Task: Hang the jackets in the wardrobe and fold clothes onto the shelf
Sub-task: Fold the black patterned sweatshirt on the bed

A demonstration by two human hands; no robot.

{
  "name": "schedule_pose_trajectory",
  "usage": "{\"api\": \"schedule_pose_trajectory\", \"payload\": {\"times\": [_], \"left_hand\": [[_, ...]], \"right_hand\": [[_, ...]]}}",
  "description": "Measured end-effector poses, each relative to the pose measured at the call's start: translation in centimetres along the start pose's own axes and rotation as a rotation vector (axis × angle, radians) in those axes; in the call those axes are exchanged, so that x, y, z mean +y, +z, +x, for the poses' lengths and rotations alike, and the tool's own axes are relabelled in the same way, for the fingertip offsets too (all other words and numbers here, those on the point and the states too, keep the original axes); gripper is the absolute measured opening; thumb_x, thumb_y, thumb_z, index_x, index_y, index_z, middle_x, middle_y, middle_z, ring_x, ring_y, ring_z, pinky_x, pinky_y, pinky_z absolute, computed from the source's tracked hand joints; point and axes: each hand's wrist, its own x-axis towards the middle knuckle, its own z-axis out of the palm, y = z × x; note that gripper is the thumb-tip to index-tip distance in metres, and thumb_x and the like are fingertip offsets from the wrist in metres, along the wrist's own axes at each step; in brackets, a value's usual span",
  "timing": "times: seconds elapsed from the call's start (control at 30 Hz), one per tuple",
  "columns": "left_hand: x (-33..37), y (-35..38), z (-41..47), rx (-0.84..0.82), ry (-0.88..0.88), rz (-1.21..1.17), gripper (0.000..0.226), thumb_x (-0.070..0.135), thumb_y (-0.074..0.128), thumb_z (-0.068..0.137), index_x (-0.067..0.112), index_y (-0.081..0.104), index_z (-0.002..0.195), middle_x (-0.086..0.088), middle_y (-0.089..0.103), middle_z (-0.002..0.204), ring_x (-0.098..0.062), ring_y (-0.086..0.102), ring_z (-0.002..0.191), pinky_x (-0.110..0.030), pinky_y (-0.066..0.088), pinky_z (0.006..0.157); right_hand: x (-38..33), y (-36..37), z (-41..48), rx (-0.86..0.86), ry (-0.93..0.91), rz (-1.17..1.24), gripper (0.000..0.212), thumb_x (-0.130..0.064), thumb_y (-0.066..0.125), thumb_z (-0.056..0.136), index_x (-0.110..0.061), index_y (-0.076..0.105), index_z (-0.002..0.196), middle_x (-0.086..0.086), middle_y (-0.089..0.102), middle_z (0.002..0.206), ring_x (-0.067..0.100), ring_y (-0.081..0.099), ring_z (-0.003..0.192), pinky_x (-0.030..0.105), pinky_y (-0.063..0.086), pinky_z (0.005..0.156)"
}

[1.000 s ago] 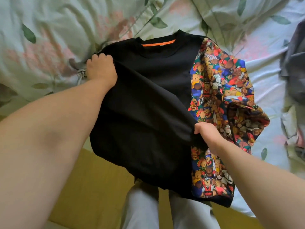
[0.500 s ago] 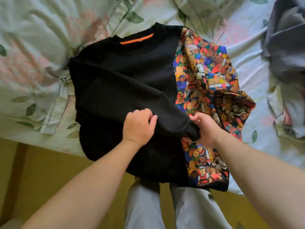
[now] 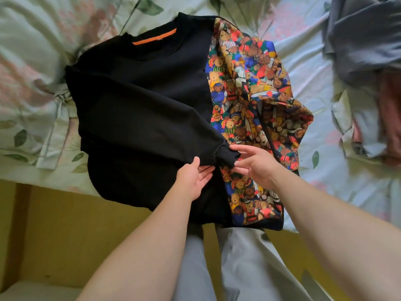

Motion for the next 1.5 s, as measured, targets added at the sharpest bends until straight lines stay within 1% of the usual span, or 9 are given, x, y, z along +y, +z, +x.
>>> {"api": "schedule_pose_trajectory", "payload": {"times": [0.23,0.37,0.47,0.6,0.77,0.9,1.03,1.4,1.5], "left_hand": [[-0.2,1.2,-0.8,-0.104,-0.038,-0.036,0.043,0.031,0.064,0.099,0.006,0.054,0.133,-0.020,0.063,0.129,-0.029,0.066,0.111,-0.041,0.051,0.094],[-0.1,1.6,-0.3,0.008,0.005,-0.052,0.033,0.011,0.058,0.102,-0.001,0.056,0.132,-0.020,0.068,0.117,-0.029,0.069,0.098,-0.036,0.058,0.071],[0.0,1.7,-0.1,0.054,0.014,-0.055,0.030,0.007,0.056,0.102,0.000,0.058,0.132,-0.020,0.069,0.114,-0.030,0.069,0.095,-0.033,0.059,0.053],[0.2,1.6,0.2,0.069,0.030,-0.036,0.029,0.005,0.055,0.101,0.000,0.057,0.130,-0.021,0.068,0.119,-0.033,0.069,0.102,-0.037,0.059,0.061],[0.2,1.2,0.3,0.051,0.004,-0.058,0.032,0.005,0.055,0.101,-0.002,0.054,0.133,-0.025,0.066,0.122,-0.038,0.068,0.106,-0.041,0.062,0.063],[0.1,0.8,0.5,0.031,0.006,-0.073,0.031,0.007,0.053,0.102,0.000,0.055,0.133,-0.025,0.068,0.120,-0.038,0.070,0.103,-0.045,0.063,0.073],[-0.1,0.8,0.9,0.049,0.038,-0.048,0.030,0.006,0.053,0.102,0.001,0.055,0.132,-0.024,0.067,0.123,-0.038,0.069,0.108,-0.047,0.061,0.083],[-2.1,2.7,0.4,0.281,0.067,0.043,0.026,0.009,0.061,0.099,0.005,0.054,0.124,-0.017,0.067,0.116,-0.029,0.070,0.087,-0.036,0.061,0.064],[-1.9,3.3,-0.2,0.449,0.050,0.566,0.041,0.047,0.057,0.098,0.009,0.063,0.110,-0.009,0.071,0.095,-0.024,0.072,0.073,-0.036,0.062,0.065]], "right_hand": [[-0.3,0.8,-0.2,-0.017,-0.132,-0.326,0.050,0.018,0.059,0.083,-0.012,0.073,0.121,0.008,0.070,0.114,0.015,0.075,0.089,0.029,0.061,0.077],[0.3,0.9,0.2,0.017,-0.230,-0.483,0.033,-0.007,0.078,0.084,-0.019,0.075,0.115,0.004,0.076,0.103,0.021,0.075,0.088,0.036,0.063,0.079],[0.8,0.9,0.7,0.057,-0.260,-0.501,0.031,-0.015,0.084,0.081,-0.021,0.075,0.110,-0.005,0.072,0.109,0.013,0.071,0.086,0.025,0.061,0.069],[1.7,0.7,1.5,0.102,-0.273,-0.636,0.036,-0.007,0.083,0.077,-0.031,0.071,0.102,0.000,0.072,0.106,0.025,0.070,0.088,0.043,0.061,0.077],[2.7,1.3,1.6,0.098,-0.409,-0.849,0.041,-0.021,0.083,0.078,-0.033,0.061,0.110,-0.006,0.060,0.105,0.014,0.060,0.083,0.023,0.050,0.068],[2.7,1.3,1.5,0.007,-0.498,-1.066,0.056,-0.030,0.083,0.078,-0.032,0.056,0.128,-0.007,0.048,0.122,0.009,0.054,0.103,0.026,0.050,0.084],[3.0,1.0,1.7,0.084,-0.552,-1.131,0.032,-0.029,0.068,0.092,-0.033,0.063,0.123,-0.010,0.050,0.116,0.011,0.055,0.101,0.032,0.053,0.083],[4.2,1.1,0.5,0.567,-0.362,-0.746,0.018,-0.019,0.034,0.107,-0.023,0.047,0.118,0.002,0.063,0.096,0.023,0.062,0.085,0.041,0.054,0.075],[4.6,1.1,1.2,0.600,-0.179,-0.511,0.018,-0.015,0.038,0.104,-0.025,0.048,0.115,-0.001,0.060,0.096,0.022,0.063,0.088,0.045,0.058,0.078]]}}
